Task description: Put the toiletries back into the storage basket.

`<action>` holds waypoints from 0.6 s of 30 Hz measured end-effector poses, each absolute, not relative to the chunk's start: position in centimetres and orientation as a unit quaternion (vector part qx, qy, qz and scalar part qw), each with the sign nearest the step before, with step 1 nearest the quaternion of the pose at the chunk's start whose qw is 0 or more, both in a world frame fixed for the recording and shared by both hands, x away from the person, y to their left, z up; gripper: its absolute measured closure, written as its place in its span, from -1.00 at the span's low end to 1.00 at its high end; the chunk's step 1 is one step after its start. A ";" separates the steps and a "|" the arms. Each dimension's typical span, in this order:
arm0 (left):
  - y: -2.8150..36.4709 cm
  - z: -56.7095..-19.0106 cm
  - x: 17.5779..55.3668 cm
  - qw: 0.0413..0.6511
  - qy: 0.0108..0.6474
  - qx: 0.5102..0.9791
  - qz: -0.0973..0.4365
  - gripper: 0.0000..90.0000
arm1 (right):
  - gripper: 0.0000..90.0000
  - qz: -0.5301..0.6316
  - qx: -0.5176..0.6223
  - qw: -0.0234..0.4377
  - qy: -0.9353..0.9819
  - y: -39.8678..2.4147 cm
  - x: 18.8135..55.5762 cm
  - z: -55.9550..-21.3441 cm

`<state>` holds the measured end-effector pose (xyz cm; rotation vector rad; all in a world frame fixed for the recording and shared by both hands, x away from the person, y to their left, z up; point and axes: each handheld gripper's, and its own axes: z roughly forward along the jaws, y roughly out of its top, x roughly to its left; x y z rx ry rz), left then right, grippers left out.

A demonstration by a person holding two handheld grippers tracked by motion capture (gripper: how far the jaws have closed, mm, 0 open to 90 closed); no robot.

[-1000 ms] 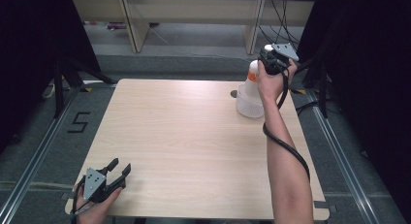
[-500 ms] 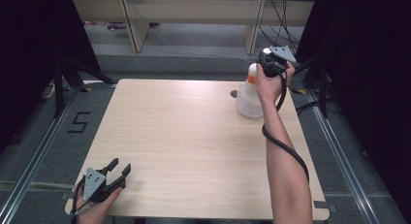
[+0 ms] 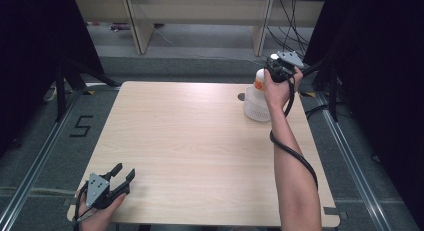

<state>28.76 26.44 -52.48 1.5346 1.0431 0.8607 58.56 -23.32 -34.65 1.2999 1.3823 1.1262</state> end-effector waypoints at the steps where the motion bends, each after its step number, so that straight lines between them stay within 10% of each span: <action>1: 26.5 -52.5 28.7 0.519 0.436 0.642 0.359 0.06 | 0.34 0.455 0.526 0.449 0.561 -23.4 58.6 -34.7; 18: 26.5 -52.5 28.7 0.519 0.436 0.642 0.358 0.06 | 0.34 0.450 0.539 0.439 0.560 -23.3 58.8 -36.1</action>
